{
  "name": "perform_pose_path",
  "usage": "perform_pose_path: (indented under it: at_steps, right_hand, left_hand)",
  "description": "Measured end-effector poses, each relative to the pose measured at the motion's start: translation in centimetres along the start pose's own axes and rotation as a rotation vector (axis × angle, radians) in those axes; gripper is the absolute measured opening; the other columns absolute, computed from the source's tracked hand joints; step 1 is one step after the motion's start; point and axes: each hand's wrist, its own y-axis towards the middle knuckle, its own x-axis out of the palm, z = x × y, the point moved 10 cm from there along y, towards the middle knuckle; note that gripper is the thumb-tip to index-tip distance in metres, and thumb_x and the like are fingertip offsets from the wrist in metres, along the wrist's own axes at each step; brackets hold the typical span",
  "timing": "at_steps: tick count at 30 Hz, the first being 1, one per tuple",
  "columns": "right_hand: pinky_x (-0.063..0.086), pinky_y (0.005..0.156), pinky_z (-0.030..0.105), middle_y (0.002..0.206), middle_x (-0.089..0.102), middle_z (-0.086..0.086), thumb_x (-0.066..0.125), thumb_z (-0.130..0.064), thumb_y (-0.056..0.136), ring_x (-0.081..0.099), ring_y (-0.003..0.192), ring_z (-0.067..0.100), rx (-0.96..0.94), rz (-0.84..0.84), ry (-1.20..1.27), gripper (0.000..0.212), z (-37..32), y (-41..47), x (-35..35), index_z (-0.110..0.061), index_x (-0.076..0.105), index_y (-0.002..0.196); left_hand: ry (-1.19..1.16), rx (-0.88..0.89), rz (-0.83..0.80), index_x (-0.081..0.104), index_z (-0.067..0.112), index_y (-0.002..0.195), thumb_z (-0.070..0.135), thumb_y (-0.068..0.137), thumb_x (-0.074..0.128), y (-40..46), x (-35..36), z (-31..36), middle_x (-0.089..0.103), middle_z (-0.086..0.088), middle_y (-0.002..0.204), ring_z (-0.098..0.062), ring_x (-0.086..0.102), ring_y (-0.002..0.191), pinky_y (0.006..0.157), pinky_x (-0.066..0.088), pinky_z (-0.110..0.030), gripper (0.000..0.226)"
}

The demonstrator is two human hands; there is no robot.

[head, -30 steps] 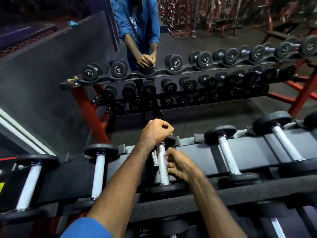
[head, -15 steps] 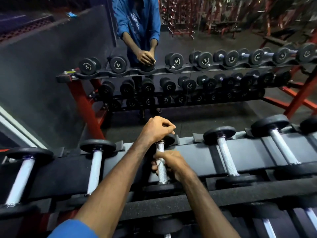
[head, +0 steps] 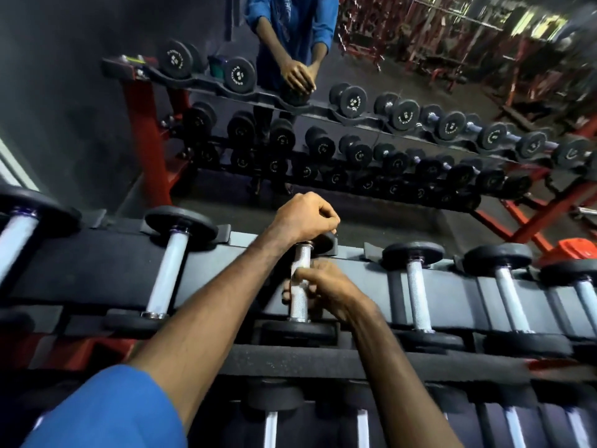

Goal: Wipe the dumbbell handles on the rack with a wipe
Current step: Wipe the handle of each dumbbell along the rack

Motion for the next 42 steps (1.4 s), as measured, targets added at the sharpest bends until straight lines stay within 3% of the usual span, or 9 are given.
perform_pose_path:
  at_steps: [4, 8, 11, 17, 22, 25, 29, 36, 42]
  right_hand:
    - [0.055, 0.079, 0.038, 0.104, 0.077, 0.023, 0.073, -0.011, 0.077, 0.074, 0.092, 0.031, 0.012, -0.041, -0.229, 0.05, 2.2, -1.1, 0.0, -0.002, 0.058, 0.124]
    - [0.051, 0.053, 0.024, 0.093, 0.075, 0.023, 0.067, -0.003, 0.086, 0.074, 0.076, 0.024, -0.047, 0.057, -0.24, 0.035, -0.4, -1.1, -0.2, -0.002, 0.054, 0.119]
    - [0.056, 0.078, 0.033, 0.096, 0.074, 0.02, 0.073, -0.015, 0.073, 0.071, 0.087, 0.024, -0.009, 0.008, -0.31, 0.05, 1.3, -1.8, 0.5, 0.004, 0.063, 0.117]
    - [0.047, 0.055, 0.025, 0.089, 0.073, 0.019, 0.064, -0.001, 0.089, 0.071, 0.077, 0.026, -0.011, 0.141, -0.096, 0.011, 0.2, -1.4, -0.5, -0.009, 0.064, 0.096]
    - [0.053, 0.06, 0.019, 0.081, 0.074, 0.011, 0.074, -0.001, 0.089, 0.065, 0.061, 0.01, -0.01, 0.069, -0.077, 0.004, 1.6, -3.4, 0.3, -0.004, 0.073, 0.091]
    - [0.059, 0.069, 0.029, 0.086, 0.073, 0.016, 0.071, -0.007, 0.093, 0.068, 0.069, 0.015, -0.179, 0.248, -0.006, 0.008, -0.3, -3.3, -2.5, -0.011, 0.075, 0.088]
    - [0.06, 0.081, 0.03, 0.101, 0.074, -0.001, 0.07, -0.014, 0.095, 0.071, 0.09, 0.01, -0.655, 0.43, -0.69, 0.013, -4.2, -5.8, -2.4, -0.015, 0.076, 0.107]
    - [0.035, 0.122, 0.042, 0.16, 0.046, 0.004, 0.023, -0.025, 0.114, 0.036, 0.153, 0.023, -1.177, -0.216, -1.86, 0.048, -2.2, -7.7, 2.9, -0.017, 0.049, 0.154]
    - [0.03, 0.124, 0.053, 0.161, 0.04, 0.017, 0.027, -0.014, 0.108, 0.031, 0.155, 0.033, -1.328, -0.231, -2.176, 0.052, -3.9, -6.4, 2.7, -0.012, 0.037, 0.159]
  left_hand:
    - [-0.029, 0.001, -0.015, 0.083, 0.038, 0.082, 0.034, 0.08, 0.067, -0.2, -0.1, -0.3, 0.073, 0.03, 0.072, 0.001, 0.071, 0.088, 0.085, 0.061, -0.031, 0.016]
    - [-0.047, 0.013, -0.023, 0.082, 0.038, 0.079, 0.035, 0.078, 0.066, -0.2, 0.0, -0.1, 0.073, 0.029, 0.072, 0.0, 0.071, 0.086, 0.083, 0.061, -0.03, 0.017]
    - [-0.054, 0.024, -0.005, 0.082, 0.04, 0.078, 0.038, 0.076, 0.065, -0.3, -0.3, -0.2, 0.073, 0.029, 0.073, -0.001, 0.071, 0.088, 0.083, 0.061, -0.03, 0.017]
    - [-0.044, 0.045, -0.001, 0.08, 0.042, 0.075, 0.038, 0.075, 0.066, -0.5, -0.3, 0.3, 0.073, 0.029, 0.072, 0.0, 0.07, 0.084, 0.081, 0.061, -0.031, 0.015]
    - [-0.061, 0.041, -0.008, 0.083, 0.039, 0.08, 0.036, 0.079, 0.067, -0.5, -0.6, 0.0, 0.073, 0.03, 0.072, -0.001, 0.071, 0.087, 0.082, 0.061, -0.03, 0.016]
    - [-0.064, 0.044, -0.018, 0.082, 0.039, 0.08, 0.036, 0.079, 0.066, -0.4, -0.5, -0.1, 0.072, 0.03, 0.072, 0.0, 0.07, 0.088, 0.083, 0.061, -0.032, 0.017]
    - [-0.059, 0.042, -0.016, 0.082, 0.041, 0.079, 0.039, 0.077, 0.066, -0.2, -0.2, -0.2, 0.072, 0.031, 0.071, 0.003, 0.07, 0.087, 0.085, 0.061, -0.033, 0.016]
    - [-0.042, 0.041, -0.008, 0.083, 0.039, 0.081, 0.036, 0.081, 0.067, -0.1, -0.2, -0.3, 0.072, 0.031, 0.071, 0.008, 0.068, 0.086, 0.089, 0.061, -0.035, 0.016]
    - [-0.05, 0.062, 0.002, 0.084, 0.033, 0.083, 0.033, 0.085, 0.069, 0.0, -0.1, 0.0, 0.075, 0.027, 0.072, 0.009, 0.069, 0.083, 0.089, 0.06, -0.033, 0.015]
